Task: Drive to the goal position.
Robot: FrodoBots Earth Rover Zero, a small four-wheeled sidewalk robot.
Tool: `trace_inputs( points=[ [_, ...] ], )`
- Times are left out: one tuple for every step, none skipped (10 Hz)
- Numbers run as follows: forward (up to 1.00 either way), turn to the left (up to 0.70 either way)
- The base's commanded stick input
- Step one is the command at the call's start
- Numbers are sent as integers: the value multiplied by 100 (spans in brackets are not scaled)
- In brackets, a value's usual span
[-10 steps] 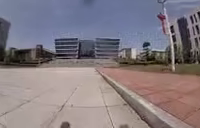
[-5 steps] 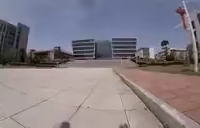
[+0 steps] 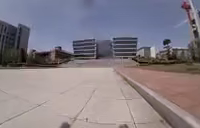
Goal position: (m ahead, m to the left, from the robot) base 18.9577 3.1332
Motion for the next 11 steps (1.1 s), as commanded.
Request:
trace_inputs(
  points=[
    [70,0],
    [70,0],
    [70,0],
    [70,0],
    [70,0],
    [70,0],
    [70,28],
    [70,35],
    [70,35],
    [70,35],
    [70,35]
  ],
)
